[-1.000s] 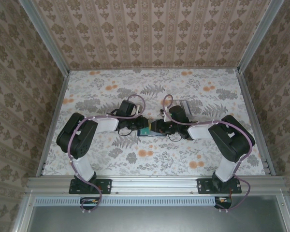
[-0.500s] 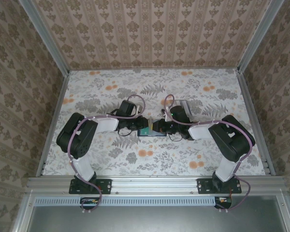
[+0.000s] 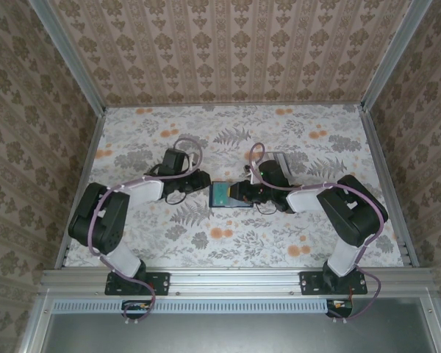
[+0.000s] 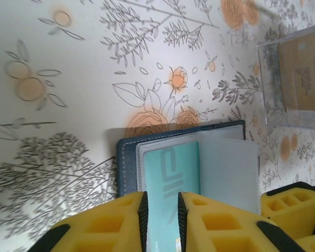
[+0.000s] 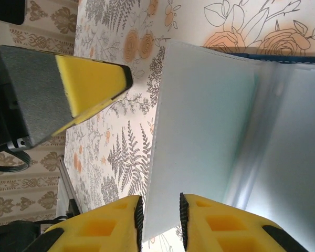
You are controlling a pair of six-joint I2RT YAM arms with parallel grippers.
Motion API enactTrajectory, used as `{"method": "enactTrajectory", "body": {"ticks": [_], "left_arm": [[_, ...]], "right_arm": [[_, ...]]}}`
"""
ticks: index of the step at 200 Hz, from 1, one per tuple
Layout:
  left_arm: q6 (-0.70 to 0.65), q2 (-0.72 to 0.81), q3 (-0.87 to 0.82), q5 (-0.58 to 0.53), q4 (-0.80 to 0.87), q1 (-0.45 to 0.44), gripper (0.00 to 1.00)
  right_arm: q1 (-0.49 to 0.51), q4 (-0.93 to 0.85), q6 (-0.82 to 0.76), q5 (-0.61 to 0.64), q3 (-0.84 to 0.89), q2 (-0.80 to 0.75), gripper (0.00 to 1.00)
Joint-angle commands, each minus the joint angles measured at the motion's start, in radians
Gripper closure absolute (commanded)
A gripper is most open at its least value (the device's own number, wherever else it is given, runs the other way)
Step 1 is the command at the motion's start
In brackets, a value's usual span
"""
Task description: Put the credit cards into the card holder
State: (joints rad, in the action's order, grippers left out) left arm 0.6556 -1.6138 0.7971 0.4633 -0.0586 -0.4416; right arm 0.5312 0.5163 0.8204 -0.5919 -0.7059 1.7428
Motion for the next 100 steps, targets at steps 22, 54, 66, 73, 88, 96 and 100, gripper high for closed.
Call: {"method": "enactTrajectory", "body": {"ticks": [22, 54, 66, 73, 88, 96, 100], "left_arm": [[-0.051, 0.081, -0.021, -0.053, 0.071, 0.017, 0.71], [-0.055, 0.114, -0.058, -0.079, 0.046, 0.008, 0.67], [-0.062, 0.126, -0.059, -0.092, 0.058, -0.001, 0.65], [-0.069, 0.134, -0.059, -0.100, 0.064, -0.009, 0.64], [-0.089, 0.151, -0.058, -0.124, 0.076, -0.023, 0.61], [-0.102, 0.159, -0.054, -0.142, 0.088, -0.045, 0.60], [-0.108, 0.161, -0.053, -0.152, 0.095, -0.047, 0.59]], "right_arm": [[0.004, -0.070, -0.061, -0.028, -0.057, -0.055, 0.70], [-0.001, -0.323, -0.241, 0.078, -0.116, -0.168, 0.65], [-0.006, -0.481, -0.320, 0.196, -0.162, -0.222, 0.62], [-0.010, -0.569, -0.365, 0.274, -0.196, -0.248, 0.59], [-0.015, -0.707, -0.451, 0.452, -0.250, -0.298, 0.46], [-0.017, -0.759, -0.476, 0.572, -0.273, -0.318, 0.36], [-0.019, -0.787, -0.478, 0.636, -0.289, -0.324, 0.29]]}}
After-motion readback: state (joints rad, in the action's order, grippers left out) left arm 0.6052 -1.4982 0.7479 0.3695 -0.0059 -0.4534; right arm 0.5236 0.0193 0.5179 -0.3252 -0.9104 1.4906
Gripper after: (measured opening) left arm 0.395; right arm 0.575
